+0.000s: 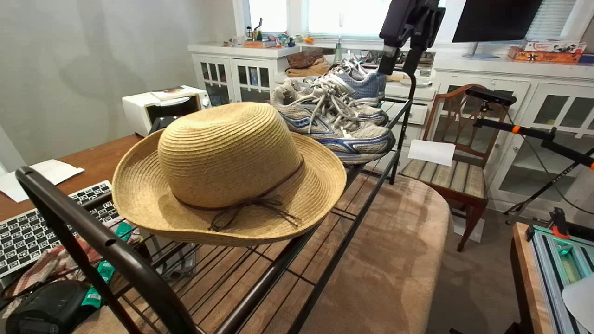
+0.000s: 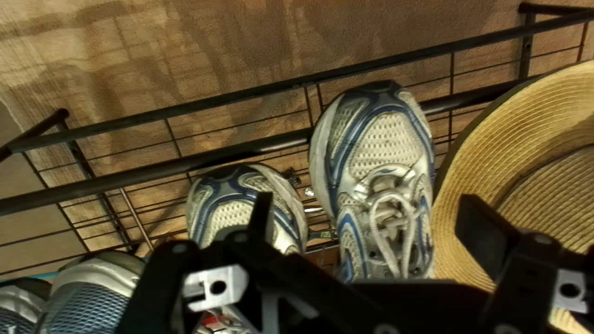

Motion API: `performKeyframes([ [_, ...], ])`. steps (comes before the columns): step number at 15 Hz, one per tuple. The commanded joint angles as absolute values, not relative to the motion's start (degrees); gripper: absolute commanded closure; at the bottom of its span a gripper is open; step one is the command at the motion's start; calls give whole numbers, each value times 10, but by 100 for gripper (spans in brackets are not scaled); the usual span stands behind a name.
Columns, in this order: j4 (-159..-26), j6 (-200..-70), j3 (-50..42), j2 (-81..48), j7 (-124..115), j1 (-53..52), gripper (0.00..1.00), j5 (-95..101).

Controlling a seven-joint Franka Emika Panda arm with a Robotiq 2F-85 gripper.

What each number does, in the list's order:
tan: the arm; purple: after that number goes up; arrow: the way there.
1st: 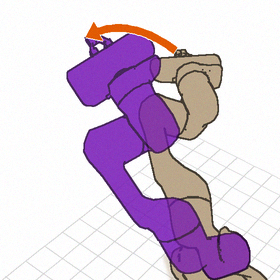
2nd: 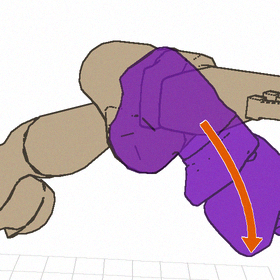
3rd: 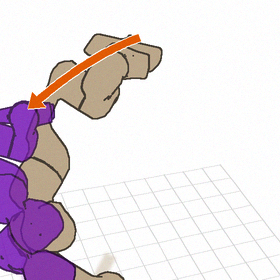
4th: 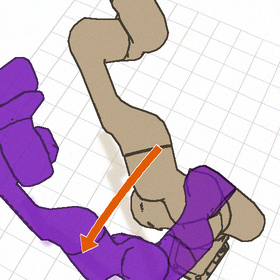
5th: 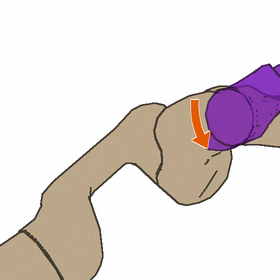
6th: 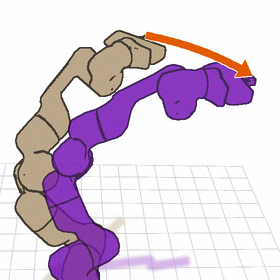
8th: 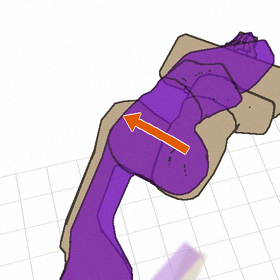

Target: Pick up the beige hat and put in on top of the shoes

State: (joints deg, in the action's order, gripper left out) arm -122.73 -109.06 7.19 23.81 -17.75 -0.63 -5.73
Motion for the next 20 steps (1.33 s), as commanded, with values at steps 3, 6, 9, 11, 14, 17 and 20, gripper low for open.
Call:
performKeyframes([
  [3,-1188,-1099,127,199,-170,-55,0,-46],
  [6,-1167,-1121,153,165,-166,-78,0,-42],
  [9,-1147,-1159,168,125,-164,-90,0,-29],
  [11,-1134,-1194,171,96,-154,-98,0,-21],
  [14,-1116,-1233,167,63,-103,-112,0,-23],
  [17,-1124,-1229,163,70,-111,-115,0,-25],
  [20,-1117,-1229,163,65,-106,-118,0,-24],
])
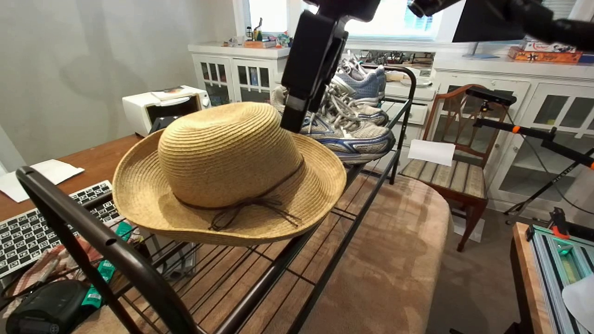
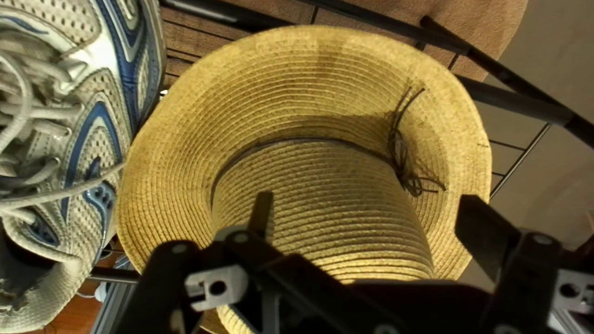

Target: Pick up the beige hat and put in on top of the shoes

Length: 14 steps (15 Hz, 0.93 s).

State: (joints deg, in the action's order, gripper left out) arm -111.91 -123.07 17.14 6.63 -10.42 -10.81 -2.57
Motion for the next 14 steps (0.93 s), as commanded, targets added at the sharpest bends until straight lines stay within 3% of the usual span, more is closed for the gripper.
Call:
performKeyframes([
  [1,-1120,-1234,162,67,-106,-116,0,-21],
  [7,-1113,-1385,150,29,-156,-107,0,17],
  [14,-1104,-1410,135,-11,-218,-110,0,64],
])
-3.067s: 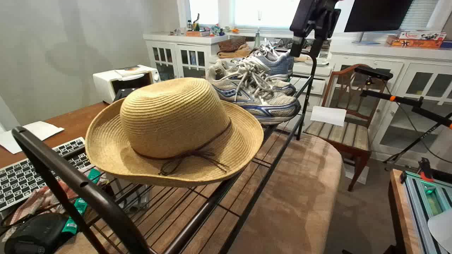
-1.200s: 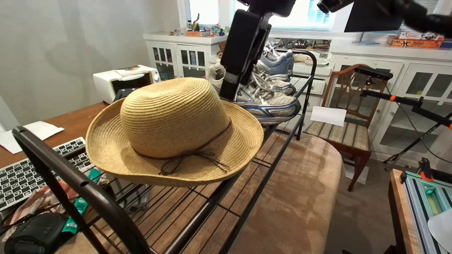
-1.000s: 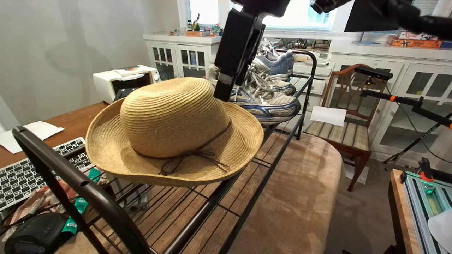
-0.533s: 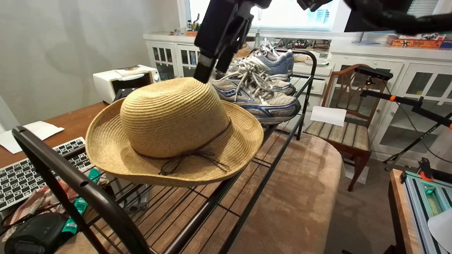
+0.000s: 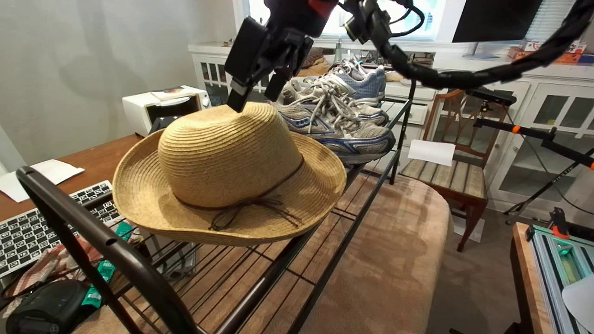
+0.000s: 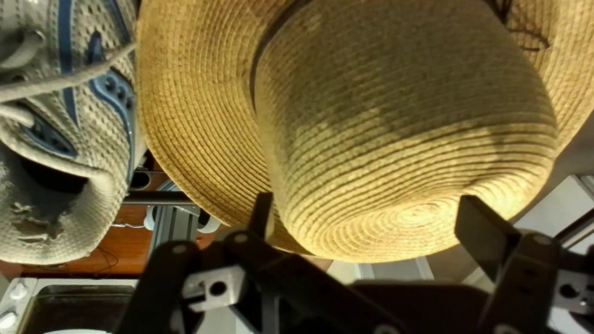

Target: Pick up the beige hat and put in on top of the shoes

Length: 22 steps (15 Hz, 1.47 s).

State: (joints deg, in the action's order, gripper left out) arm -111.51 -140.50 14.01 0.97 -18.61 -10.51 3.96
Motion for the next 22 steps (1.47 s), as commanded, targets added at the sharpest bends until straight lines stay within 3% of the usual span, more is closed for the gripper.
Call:
performKeyframes([
  [1,-1102,-1406,134,-16,-223,-111,7,67],
  [2,-1101,-1405,133,-20,-227,-112,27,67],
  [4,-1097,-1397,131,-26,-233,-114,31,57],
  [13,-1075,-1402,133,-22,-209,-115,98,-82],
  [22,-1046,-1393,125,-1,-159,-112,98,-189],
])
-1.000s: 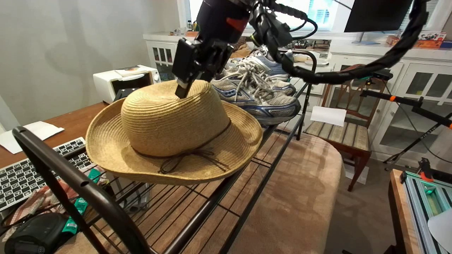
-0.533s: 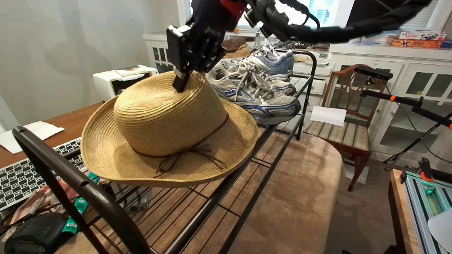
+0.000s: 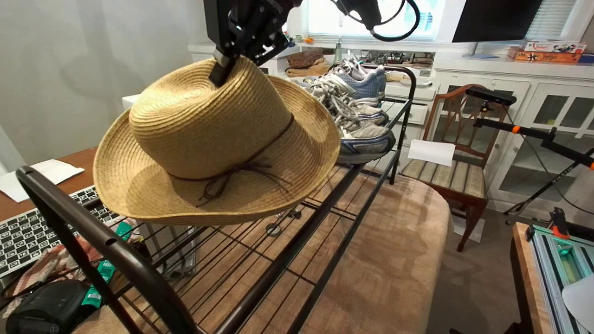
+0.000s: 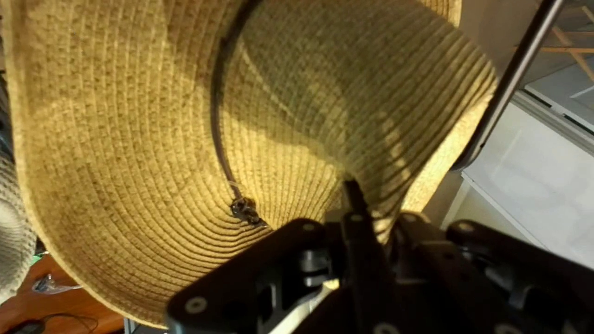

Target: Pick up the beige hat and put in on top of the shoes

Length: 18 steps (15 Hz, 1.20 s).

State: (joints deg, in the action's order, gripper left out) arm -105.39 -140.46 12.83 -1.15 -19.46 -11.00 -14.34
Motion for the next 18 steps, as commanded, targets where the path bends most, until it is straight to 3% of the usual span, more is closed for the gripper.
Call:
performKeyframes([
  [1,-1046,-1393,124,2,-150,-112,98,-198],
  [18,-1219,-1518,75,185,-223,-39,98,-151],
])
